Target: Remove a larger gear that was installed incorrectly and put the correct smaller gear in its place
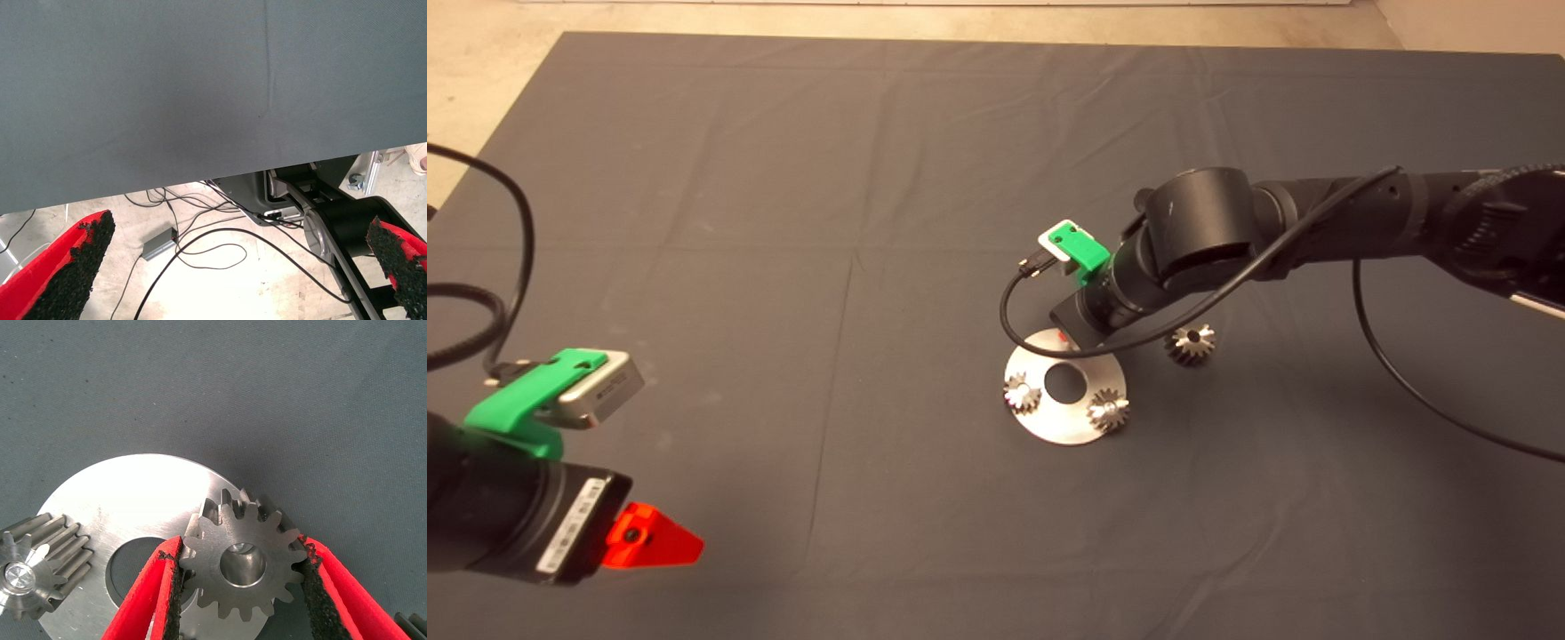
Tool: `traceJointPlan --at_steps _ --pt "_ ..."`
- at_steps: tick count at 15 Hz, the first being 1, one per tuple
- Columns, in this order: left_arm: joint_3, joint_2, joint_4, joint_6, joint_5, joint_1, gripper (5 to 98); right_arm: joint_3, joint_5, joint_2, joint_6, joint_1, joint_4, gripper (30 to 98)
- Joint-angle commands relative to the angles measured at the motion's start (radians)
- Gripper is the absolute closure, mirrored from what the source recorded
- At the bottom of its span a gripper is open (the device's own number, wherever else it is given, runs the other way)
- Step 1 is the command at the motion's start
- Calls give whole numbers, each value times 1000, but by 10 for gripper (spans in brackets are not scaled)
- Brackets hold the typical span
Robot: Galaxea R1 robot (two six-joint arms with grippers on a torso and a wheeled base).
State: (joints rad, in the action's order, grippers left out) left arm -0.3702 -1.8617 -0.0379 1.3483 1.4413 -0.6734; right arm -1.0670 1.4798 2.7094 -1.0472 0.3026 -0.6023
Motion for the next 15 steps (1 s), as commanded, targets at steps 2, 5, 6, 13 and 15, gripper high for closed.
traceJointPlan --at_steps 2,5,6,13,15 --pt "16 2 -17 -5 7 -2 59 -17 -42 4 -4 15 18 882" --pt "16 2 -17 -5 5 -2 59 -17 -44 1 -1 12 16 881" --pt "16 2 -17 -5 5 -2 59 -17 -44 -1 1 10 16 882" --pt "16 2 -17 -3 5 -2 59 -14 -33 -2 3 9 13 881" --pt "16 2 -17 -3 5 -2 59 -10 -27 -3 3 9 15 882"
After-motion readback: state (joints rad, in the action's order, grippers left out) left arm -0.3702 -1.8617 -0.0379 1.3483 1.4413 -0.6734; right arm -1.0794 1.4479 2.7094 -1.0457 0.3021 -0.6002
